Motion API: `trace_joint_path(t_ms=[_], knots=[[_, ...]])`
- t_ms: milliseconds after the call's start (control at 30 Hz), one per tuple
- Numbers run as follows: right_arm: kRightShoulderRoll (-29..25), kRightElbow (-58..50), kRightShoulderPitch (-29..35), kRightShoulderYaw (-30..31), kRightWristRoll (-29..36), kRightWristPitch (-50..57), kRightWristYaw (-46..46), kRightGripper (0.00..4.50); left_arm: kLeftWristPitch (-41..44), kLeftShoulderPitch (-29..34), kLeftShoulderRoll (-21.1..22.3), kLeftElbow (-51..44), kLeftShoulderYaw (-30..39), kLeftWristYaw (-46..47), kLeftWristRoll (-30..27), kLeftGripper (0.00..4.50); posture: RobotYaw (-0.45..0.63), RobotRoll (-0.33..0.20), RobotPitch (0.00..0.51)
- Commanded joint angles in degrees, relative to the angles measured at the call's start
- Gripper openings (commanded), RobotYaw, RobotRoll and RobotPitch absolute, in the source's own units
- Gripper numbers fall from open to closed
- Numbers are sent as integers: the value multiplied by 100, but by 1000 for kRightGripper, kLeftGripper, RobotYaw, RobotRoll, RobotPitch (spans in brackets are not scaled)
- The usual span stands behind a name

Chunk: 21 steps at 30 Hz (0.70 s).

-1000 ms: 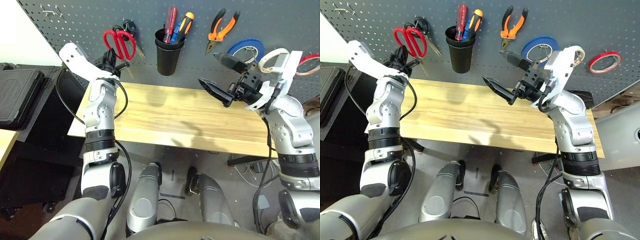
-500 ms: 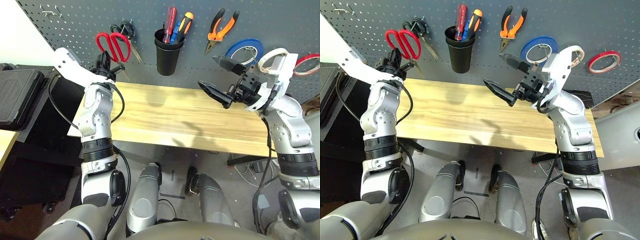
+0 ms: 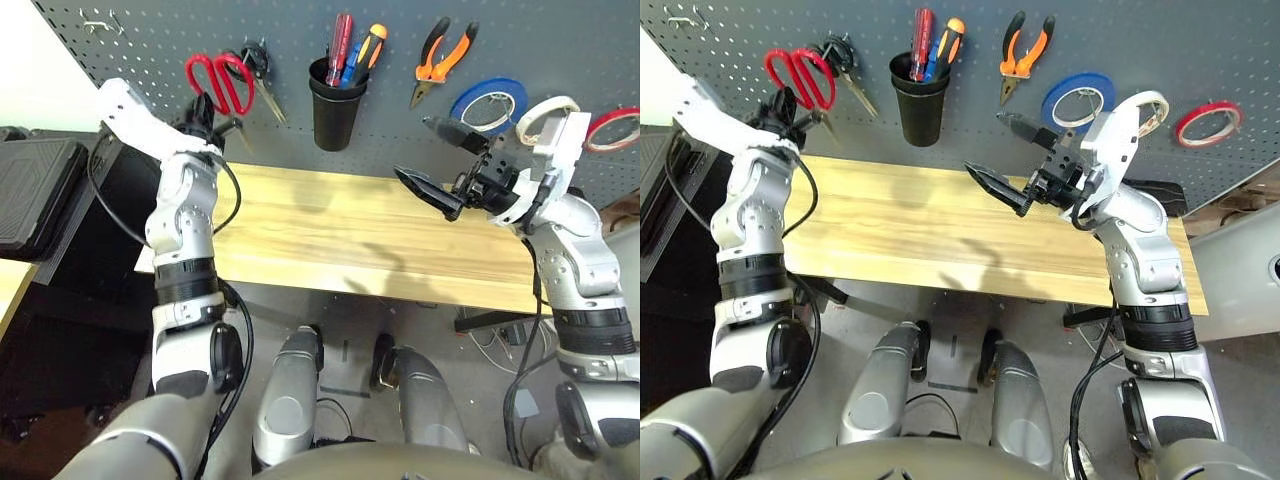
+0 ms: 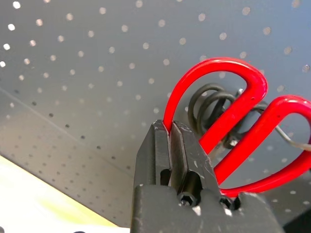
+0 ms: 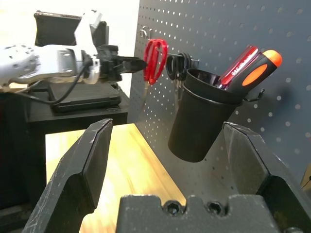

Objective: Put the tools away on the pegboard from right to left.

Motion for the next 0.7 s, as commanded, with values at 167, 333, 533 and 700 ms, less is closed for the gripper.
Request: trace_joint_path(t_ms=[167, 333, 533, 700], knots=[[85, 0, 38, 97, -71, -66, -38, 4500, -618, -940, 140, 1897, -93, -308, 333, 24, 193, 0, 182], [207, -125, 45, 149, -64, -56, -124, 4500, -1074, -1347, 184, 2846, -122, -416, 535, 24, 183, 0, 182], [257, -182, 46, 156, -51, -41, -189, 4500, -1177, -1406, 284, 3224, -122, -481, 644, 317, 181, 0, 186], [304, -181, 52, 165, -52, -66, -225, 4500, -1007, -983, 256, 2697, -266, -624, 707, 2063, 184, 0, 185]])
